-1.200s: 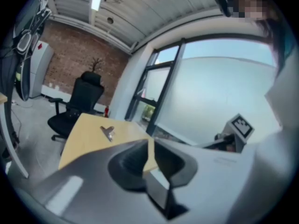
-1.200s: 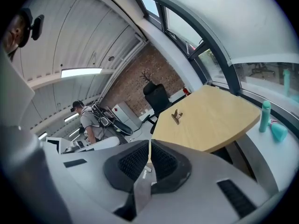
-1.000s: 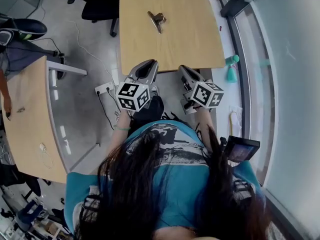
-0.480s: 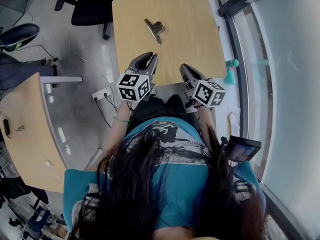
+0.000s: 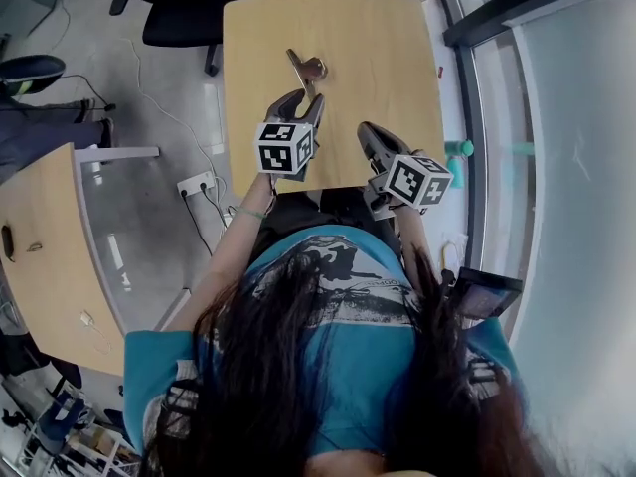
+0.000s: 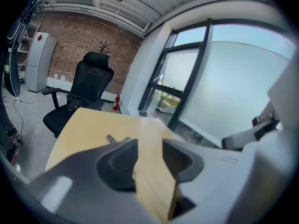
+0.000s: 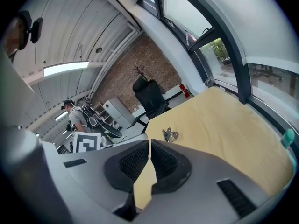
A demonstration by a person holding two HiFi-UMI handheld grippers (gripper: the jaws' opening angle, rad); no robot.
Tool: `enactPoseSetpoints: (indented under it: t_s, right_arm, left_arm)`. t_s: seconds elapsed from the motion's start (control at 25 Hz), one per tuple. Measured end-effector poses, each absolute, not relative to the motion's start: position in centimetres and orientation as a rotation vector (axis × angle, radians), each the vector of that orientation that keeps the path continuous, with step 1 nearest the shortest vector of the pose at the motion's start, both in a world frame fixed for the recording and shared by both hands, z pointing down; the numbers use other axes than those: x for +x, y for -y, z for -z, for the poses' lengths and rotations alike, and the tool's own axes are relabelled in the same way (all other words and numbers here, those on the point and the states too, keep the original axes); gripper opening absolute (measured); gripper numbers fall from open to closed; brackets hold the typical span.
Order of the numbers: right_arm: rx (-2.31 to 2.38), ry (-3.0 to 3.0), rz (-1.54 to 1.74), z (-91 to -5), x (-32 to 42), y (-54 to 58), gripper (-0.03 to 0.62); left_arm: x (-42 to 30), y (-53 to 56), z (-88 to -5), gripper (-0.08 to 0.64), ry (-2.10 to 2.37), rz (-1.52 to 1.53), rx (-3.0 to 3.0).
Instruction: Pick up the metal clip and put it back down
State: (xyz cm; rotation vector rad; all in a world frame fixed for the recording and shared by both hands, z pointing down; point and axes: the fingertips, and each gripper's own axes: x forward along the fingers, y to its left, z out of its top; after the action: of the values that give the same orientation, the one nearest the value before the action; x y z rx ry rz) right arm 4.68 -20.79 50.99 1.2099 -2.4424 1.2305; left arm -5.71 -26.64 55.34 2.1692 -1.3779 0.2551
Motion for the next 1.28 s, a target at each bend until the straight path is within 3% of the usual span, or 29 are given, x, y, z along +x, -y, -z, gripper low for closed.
enactPoseSetpoints:
  t_s: [0.48,0.96,1.28]
  right_arm:
    - [0.984,2.411,-1.219,-52.7,9.8,26.9,0.023]
    - [0.876,2.377,-1.281,-54.7,12.7,28.8,0.023]
    - [0.854,2.384,-1.292,-54.8,13.6,29.3,0.023]
  left_arm:
    - [-4.5,37.3,-65.5,0.211,1.687,-0.615,1.84]
    - [-6.2,38.1,-68.6,0.215,1.965,-0.706,1.526]
    - [-7.0,37.0,-67.6,0.126,2.022,-0.71,1.521]
